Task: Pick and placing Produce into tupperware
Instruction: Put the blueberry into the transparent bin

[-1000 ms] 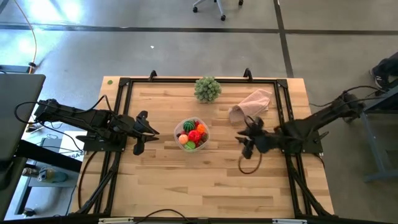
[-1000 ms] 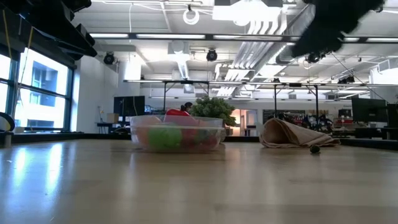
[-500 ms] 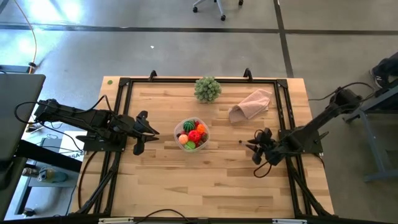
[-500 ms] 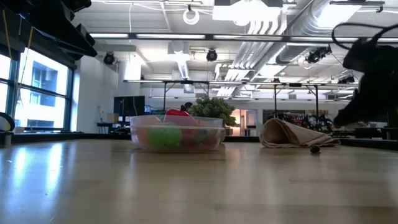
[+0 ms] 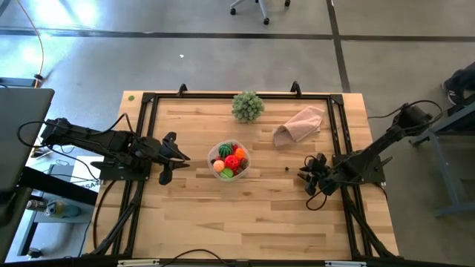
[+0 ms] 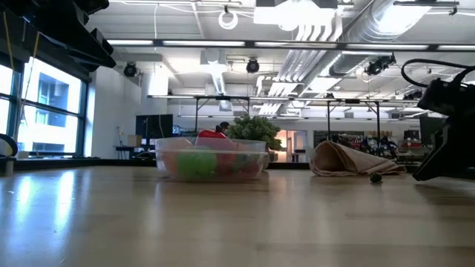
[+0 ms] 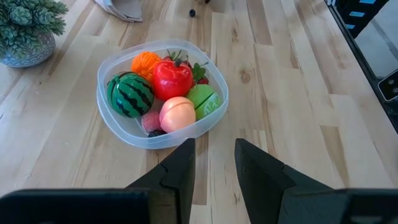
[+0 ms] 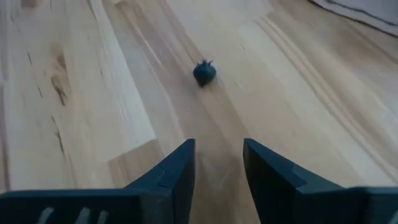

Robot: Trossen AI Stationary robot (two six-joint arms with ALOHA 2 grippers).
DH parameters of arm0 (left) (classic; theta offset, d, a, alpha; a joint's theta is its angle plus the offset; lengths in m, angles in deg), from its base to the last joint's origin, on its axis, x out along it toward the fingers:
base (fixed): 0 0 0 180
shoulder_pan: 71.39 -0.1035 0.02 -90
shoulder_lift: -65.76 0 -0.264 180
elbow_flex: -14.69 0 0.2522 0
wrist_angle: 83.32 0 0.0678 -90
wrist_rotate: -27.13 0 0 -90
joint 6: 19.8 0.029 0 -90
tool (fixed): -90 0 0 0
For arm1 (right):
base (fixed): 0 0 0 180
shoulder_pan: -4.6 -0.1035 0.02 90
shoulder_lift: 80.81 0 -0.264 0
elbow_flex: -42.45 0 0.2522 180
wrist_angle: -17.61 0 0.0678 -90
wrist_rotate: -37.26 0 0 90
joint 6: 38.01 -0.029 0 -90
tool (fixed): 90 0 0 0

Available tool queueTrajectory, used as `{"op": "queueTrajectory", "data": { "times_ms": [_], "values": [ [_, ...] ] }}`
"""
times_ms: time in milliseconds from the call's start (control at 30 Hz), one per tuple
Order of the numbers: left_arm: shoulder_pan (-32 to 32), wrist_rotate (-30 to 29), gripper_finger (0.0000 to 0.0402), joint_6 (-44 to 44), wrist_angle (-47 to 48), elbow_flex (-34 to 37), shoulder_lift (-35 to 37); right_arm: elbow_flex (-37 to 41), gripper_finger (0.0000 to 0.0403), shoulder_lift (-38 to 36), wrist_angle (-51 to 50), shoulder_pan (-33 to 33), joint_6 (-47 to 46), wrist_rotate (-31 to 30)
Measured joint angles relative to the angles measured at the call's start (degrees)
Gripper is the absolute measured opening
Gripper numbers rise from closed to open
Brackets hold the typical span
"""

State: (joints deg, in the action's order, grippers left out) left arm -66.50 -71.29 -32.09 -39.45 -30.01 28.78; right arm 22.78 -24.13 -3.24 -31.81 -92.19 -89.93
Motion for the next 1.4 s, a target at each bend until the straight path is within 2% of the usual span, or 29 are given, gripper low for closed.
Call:
{"op": "queueTrajectory", "data": {
  "times_ms": [100,200,433,633,800,1100,1400],
  "values": [
    [0.0,0.0,0.0101,0.0,0.0,0.0,0.0,0.5,0.0139,0.0,1.0,0.0,3.3,-0.5],
    [0.0,0.0,0.0101,0.0,0.0,0.0,0.0,0.6,0.0150,0.0,1.0,0.0,5.4,-3.8],
    [0.0,0.0,0.0101,0.0,0.0,0.0,0.0,0.6,0.0156,0.0,1.0,0.3,6.9,-7.5],
    [0.0,0.0,0.0101,0.0,0.0,0.0,0.0,0.6,0.0156,2.3,5.3,3.5,8.2,-5.5],
    [0.0,0.0,0.0101,0.0,0.0,0.0,0.0,0.6,0.0156,7.7,15.0,6.3,15.4,-2.6],
    [0.0,0.0,0.0101,0.0,0.0,0.0,0.0,0.6,0.0156,16.5,23.3,10.5,17.0,1.9],
    [0.0,0.0,0.0101,0.0,0.0,0.0,0.0,0.3,0.0156,18.0,27.6,13.1,20.3,4.7]
  ]
}}
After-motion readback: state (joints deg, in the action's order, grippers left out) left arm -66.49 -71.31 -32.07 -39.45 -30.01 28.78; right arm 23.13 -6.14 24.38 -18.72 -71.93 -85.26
